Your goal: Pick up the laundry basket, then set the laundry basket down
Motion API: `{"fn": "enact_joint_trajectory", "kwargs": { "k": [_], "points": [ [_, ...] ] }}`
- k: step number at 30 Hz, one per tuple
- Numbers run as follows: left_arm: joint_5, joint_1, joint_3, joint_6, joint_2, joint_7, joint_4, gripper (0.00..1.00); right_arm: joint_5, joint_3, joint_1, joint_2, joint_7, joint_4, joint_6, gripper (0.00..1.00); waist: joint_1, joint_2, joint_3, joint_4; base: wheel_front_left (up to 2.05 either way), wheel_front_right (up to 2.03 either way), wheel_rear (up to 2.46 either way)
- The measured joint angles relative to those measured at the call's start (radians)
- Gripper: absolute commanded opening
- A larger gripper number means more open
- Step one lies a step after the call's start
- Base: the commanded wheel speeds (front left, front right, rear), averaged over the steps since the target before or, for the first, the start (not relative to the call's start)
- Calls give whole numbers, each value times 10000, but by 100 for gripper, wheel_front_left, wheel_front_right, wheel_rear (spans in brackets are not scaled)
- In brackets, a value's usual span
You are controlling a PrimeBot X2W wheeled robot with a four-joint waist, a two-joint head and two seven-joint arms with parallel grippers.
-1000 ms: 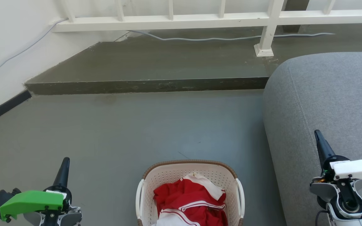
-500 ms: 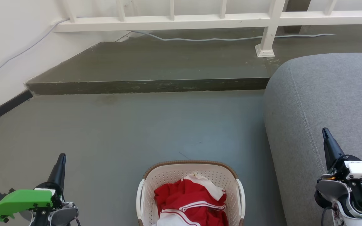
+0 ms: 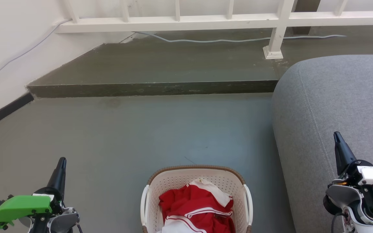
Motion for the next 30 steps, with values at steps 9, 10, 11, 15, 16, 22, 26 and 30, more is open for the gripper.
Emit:
{"fn": "enact_joint_trajectory", "kwargs": {
  "k": [9,10,11,15,16,22,26,30],
  "points": [
    [0,0,0,0,-2,0,-2,0,0,-4,-1,2,71,0,2,0,0,0,1,-1,0,0,0],
    [0,0,0,0,-2,0,-2,0,0,-4,-1,2,71,0,2,0,0,0,1,-1,0,0,0],
    [0,0,0,0,-2,0,-4,0,0,-6,-1,2,71,0,2,0,0,0,1,-1,0,0,0],
    [0,0,0,0,-2,0,-6,0,0,-6,-1,2,71,-2,12,0,0,0,1,-1,0,0,0],
    [0,0,0,0,-2,0,-6,0,0,-6,-1,2,71,-2,12,0,0,0,1,-1,0,0,0],
    [0,0,0,0,-2,0,-8,0,0,-6,-1,2,71,-6,12,0,0,0,1,-1,0,0,0],
    [0,0,0,0,-2,0,-8,0,0,-8,-1,2,71,-10,12,0,0,0,1,-1,0,0,0],
    [0,0,0,0,-2,0,-10,0,0,-8,-2,4,71,-15,13,0,0,0,1,-1,0,0,0]
  ]
}}
